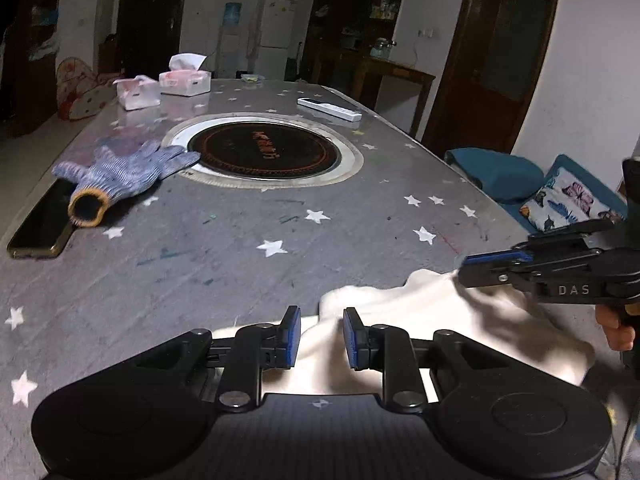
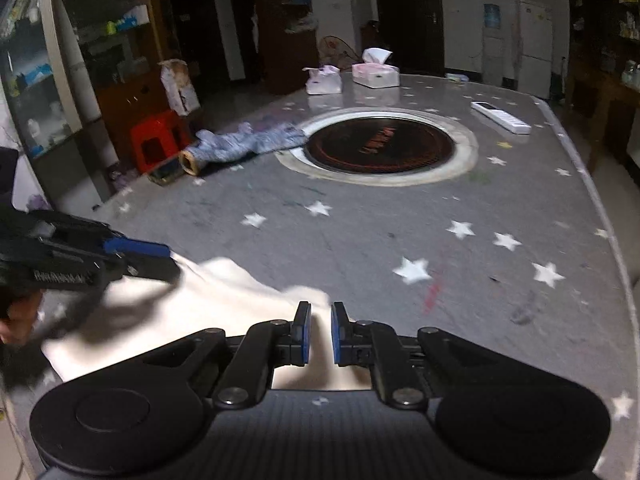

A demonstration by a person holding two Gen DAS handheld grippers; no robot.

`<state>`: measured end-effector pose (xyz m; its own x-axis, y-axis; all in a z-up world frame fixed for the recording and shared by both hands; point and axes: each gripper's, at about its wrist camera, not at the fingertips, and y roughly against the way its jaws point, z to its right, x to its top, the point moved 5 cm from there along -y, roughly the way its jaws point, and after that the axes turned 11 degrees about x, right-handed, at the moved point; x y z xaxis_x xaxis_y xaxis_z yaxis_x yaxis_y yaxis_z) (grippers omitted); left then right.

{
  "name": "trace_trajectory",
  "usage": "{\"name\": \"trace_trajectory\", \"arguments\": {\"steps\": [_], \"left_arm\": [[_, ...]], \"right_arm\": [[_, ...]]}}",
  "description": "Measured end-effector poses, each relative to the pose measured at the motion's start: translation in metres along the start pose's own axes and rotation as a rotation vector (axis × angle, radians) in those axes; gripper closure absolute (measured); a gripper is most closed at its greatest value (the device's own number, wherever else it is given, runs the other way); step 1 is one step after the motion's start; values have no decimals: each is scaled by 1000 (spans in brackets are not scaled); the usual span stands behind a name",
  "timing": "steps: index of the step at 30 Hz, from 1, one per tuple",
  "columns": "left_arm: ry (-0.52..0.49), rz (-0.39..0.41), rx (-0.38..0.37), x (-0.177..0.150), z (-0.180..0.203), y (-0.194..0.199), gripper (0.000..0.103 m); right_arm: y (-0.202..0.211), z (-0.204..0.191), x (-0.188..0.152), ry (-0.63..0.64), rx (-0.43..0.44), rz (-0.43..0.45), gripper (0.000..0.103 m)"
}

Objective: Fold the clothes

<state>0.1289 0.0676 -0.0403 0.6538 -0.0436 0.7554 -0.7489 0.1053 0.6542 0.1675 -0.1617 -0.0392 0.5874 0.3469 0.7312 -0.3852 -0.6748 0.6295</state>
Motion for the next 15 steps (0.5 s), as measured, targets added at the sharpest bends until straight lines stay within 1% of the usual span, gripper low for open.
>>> {"name": "trace_trajectory", "arguments": {"steps": [2, 3, 5, 7, 11, 15], "left_arm": [[-9, -18, 4, -1, 2, -8, 77], [-10, -26, 5, -1, 2, -12, 75], [1, -24, 3, -1, 0, -15, 74], [14, -29, 1, 0, -1, -15, 74], [6, -29, 17, 1, 1, -11, 72], [17, -24, 24, 2, 2, -1, 64]], "right_arm": [[-11, -1, 1, -3, 5, -16, 93], [-15, 0, 0, 3, -5, -28, 93], [-19, 0, 0, 19, -22, -31, 93], [-16, -1, 2, 19, -25, -23, 93], [-6, -10, 2, 22, -5, -3, 88], [3, -24, -6, 33, 27, -11, 86]]}}
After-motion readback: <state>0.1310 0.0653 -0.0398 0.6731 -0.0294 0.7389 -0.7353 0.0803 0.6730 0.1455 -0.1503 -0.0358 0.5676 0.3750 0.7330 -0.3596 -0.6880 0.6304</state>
